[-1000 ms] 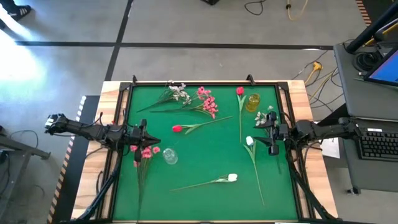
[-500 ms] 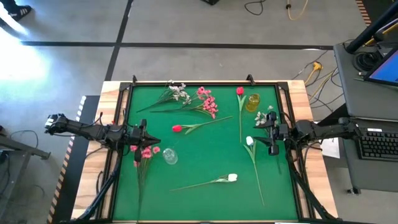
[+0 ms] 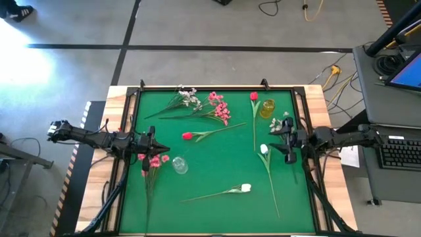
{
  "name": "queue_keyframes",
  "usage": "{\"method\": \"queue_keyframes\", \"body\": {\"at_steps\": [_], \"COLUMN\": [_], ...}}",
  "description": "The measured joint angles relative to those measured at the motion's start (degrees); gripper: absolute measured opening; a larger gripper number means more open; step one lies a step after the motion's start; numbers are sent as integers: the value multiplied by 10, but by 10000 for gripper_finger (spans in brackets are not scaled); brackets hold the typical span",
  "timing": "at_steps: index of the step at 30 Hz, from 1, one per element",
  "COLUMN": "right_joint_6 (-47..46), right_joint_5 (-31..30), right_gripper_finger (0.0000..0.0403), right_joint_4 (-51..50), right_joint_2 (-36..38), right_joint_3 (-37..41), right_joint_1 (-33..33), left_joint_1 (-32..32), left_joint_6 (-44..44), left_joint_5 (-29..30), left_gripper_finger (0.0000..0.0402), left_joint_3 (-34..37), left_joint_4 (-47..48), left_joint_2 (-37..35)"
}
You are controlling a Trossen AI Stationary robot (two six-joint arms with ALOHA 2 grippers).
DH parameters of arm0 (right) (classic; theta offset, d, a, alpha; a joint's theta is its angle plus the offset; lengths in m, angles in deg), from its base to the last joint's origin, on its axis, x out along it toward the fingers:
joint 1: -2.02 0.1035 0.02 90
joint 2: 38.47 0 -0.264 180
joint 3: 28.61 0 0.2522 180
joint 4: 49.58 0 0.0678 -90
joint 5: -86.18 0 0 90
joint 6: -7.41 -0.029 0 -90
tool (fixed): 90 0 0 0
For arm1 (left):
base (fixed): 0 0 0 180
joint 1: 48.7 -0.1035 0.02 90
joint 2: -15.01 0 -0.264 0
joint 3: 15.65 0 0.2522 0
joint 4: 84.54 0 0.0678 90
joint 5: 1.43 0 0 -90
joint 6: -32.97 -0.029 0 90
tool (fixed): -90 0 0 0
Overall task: Sort flowers into vase by color
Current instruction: Put the top pink flowers into the transparent vase
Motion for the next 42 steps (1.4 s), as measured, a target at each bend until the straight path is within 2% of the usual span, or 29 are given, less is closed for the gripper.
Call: {"method": "queue_keyframes", "body": {"at_steps": [4,9,22,29,31,35,38,42], "right_joint_6": [-74,-81,-72,-146,-151,-139,-127,-125], "right_joint_5": [-41,-123,-147,-147,-146,-146,-149,-166], "right_gripper_finger": [201,201,201,201,201,201,201,201], "right_joint_4": [19,12,11,23,36,89,131,188], "right_joint_2": [0,0,0,0,-1,-21,-49,-98], "right_joint_3": [0,0,0,0,0,0,0,0], "right_joint_1": [0,0,0,0,0,0,0,0], "left_joint_1": [0,0,0,0,0,0,0,-4], "left_joint_6": [-4,40,47,22,13,30,30,30], "left_joint_5": [1,1,1,8,35,172,227,241], "left_gripper_finger": [0,0,0,0,0,0,0,0], "left_joint_3": [1,1,0,0,0,-4,-39,-125], "left_joint_4": [-70,-188,-367,-411,-434,-448,-384,-261], "left_joint_2": [0,0,0,2,6,40,92,169]}}
